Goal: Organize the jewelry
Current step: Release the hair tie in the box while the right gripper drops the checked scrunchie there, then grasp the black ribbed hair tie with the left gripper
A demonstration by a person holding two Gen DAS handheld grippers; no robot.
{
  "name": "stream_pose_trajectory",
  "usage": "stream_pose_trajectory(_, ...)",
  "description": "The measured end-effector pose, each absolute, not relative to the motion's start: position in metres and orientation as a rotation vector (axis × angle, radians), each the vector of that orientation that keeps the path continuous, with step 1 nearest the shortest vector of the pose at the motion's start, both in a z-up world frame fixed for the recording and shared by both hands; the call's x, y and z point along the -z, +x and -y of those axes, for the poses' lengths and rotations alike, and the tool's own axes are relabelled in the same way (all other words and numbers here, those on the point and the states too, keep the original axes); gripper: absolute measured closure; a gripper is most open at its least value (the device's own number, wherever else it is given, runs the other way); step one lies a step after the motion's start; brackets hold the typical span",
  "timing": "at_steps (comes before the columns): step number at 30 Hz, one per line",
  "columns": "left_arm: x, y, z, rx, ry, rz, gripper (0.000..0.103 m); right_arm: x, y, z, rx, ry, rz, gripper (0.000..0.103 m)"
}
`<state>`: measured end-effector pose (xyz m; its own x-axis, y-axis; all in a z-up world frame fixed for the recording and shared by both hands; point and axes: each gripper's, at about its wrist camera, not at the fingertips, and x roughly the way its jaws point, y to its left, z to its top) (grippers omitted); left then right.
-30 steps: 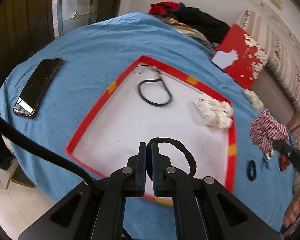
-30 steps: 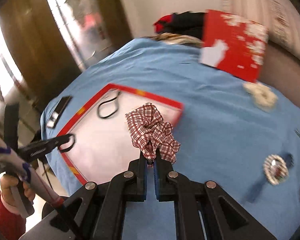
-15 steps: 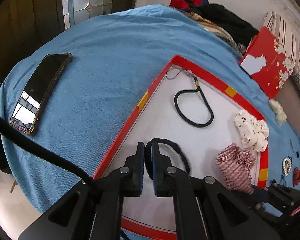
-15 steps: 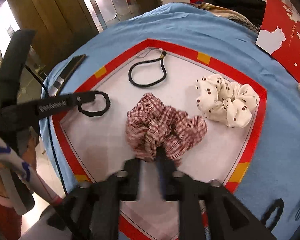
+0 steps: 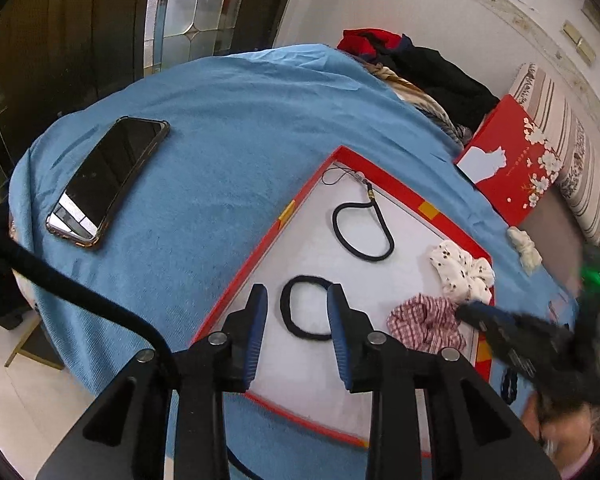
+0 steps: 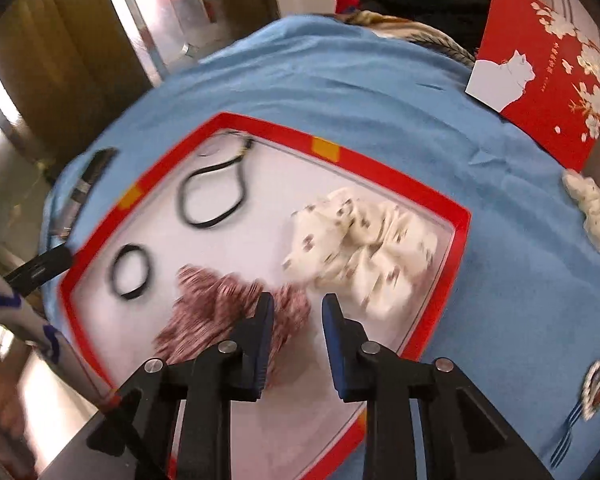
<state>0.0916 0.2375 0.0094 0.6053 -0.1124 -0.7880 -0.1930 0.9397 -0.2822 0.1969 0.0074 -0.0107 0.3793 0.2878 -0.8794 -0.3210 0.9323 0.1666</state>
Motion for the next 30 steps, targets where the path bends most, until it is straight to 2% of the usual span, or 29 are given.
stream_pose_trajectory(4, -0.014, 0.082, -0.231, -0.058, -0.326, -0.915, 0.074, 0.018, 0.228, -0.011, -0.314, -0.1, -1.122, 0.076)
stream_pose_trajectory(8, -0.017, 0.077, -0.223, -0.061, -0.32, -0.913, 0.073, -0.002, 0.238, -0.003, -0.301, -0.087, -1.06, 0.075)
stream_pose_trajectory(11, -0.02, 0.073, -0.215, -0.059, -0.313, -0.916, 0.073, -0.028, 0.219, 0.016, -0.32, -0.037, -1.006, 0.06)
stream_pose_trajectory(12, -0.022, 0.072, -0.211, -0.057, -0.307, -0.916, 0.073, -0.035, 0.21, 0.022, -0.319, -0.04, -0.986, 0.056)
stream_pose_trajectory(18, -0.03, 0.06, -0.18, -0.027, -0.271, -0.92, 0.069, -0.044, 0.136, 0.091, -0.257, -0.016, -0.954, 0.055)
stream_pose_trajectory(30, -0.045, 0.027, -0.059, 0.141, -0.103, -0.951, 0.06, -0.003, -0.019, 0.27, 0.093, 0.155, -1.011, 0.054)
